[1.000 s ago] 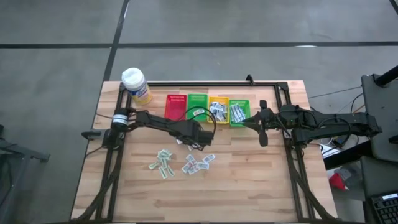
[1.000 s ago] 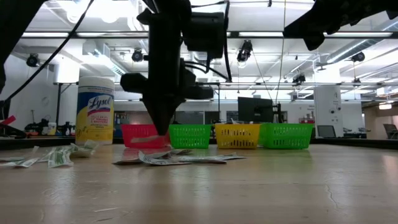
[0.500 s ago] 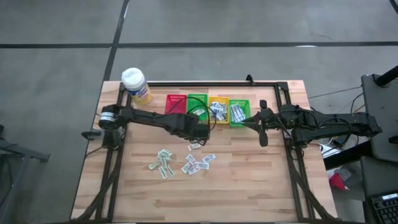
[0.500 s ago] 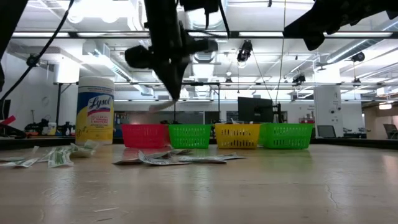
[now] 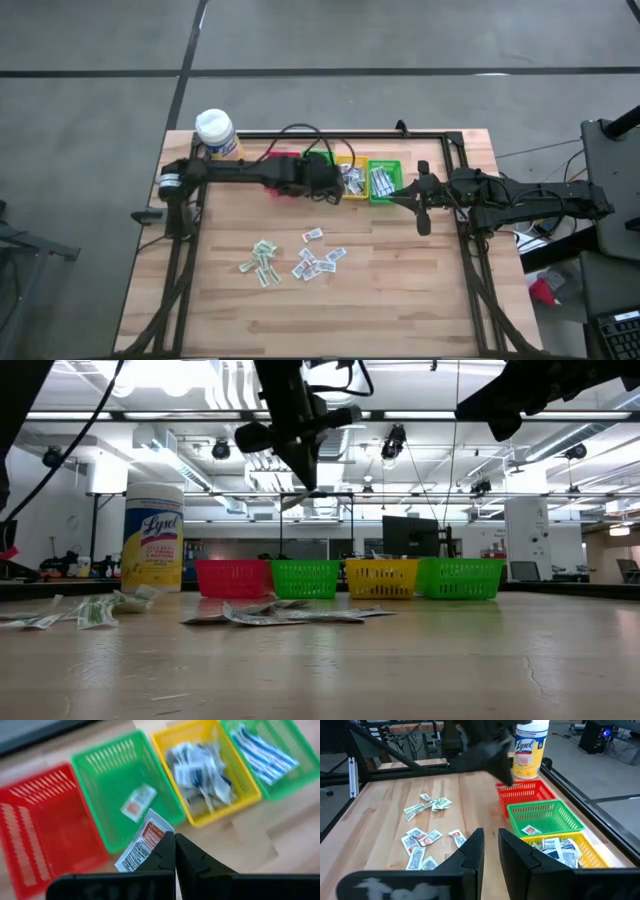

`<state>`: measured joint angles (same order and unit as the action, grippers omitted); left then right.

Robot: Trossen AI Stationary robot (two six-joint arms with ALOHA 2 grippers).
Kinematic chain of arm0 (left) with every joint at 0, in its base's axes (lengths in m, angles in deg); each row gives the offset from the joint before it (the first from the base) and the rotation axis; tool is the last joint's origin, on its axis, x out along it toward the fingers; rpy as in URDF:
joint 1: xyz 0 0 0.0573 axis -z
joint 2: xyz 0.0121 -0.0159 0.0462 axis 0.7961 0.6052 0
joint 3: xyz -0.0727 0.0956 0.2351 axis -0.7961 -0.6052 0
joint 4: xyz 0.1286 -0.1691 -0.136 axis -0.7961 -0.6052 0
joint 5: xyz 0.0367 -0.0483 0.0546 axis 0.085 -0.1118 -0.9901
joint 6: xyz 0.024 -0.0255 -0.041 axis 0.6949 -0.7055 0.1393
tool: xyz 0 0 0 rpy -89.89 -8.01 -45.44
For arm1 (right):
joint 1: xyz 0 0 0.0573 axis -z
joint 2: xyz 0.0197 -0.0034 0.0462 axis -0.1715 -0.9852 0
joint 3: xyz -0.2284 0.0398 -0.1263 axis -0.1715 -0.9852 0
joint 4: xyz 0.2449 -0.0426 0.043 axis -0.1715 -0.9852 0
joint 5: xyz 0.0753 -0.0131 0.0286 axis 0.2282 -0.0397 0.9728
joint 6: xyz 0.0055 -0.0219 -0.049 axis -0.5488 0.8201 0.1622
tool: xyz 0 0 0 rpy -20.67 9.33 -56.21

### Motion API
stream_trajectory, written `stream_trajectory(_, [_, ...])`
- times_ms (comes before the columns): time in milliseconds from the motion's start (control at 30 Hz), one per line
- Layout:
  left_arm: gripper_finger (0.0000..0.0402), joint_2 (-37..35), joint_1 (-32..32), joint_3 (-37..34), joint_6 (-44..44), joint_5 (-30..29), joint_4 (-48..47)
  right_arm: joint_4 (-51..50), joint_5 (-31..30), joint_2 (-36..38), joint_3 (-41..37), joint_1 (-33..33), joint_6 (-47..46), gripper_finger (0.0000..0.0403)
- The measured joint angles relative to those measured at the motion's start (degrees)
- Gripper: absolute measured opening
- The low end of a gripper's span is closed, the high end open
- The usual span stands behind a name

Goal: Pick & Place First Aid Supplies
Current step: Put the orange ointment pack into the left green bin

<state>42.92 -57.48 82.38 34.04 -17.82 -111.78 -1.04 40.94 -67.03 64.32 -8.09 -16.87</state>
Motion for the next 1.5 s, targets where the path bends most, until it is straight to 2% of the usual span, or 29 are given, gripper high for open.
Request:
stream_trajectory(133, [0.0000, 0.10, -2.50, 0.95, 3.58, -1.52, 1.13, 0.02, 0.00, 0.00, 0.00, 0.00, 0.02, 0.0052])
stream_trajectory(400, [0.0000, 0.74, -6.66, 0.95, 12.81, -2.11, 11.83, 0.02, -0.01, 0.00, 0.00, 0.00, 0.02, 0.0052])
stream_trajectory(533, [0.0000, 2.61, -8.14, 0.95, 15.49, -2.11, 13.98, -0.01, 0.00, 0.00, 0.00, 0.00, 0.23, 0.0052])
stream_trajectory(867, [0.0000, 9.70, -9.26, 0.93, 17.21, -1.37, 13.83, 0.00, 0.03, 0.00, 0.00, 0.00, 4.16, 0.0052])
stream_trajectory(1267, [0.0000, 13.89, -10.02, 0.91, 18.49, -1.62, 12.81, -0.07, 0.05, 0.00, 0.00, 0.00, 4.35, 0.0052])
stream_trajectory(1500, [0.0000, 14.01, -12.11, 0.91, 11.13, 0.08, 11.89, -0.11, 0.05, 0.00, 0.00, 0.00, 4.35, 0.0052])
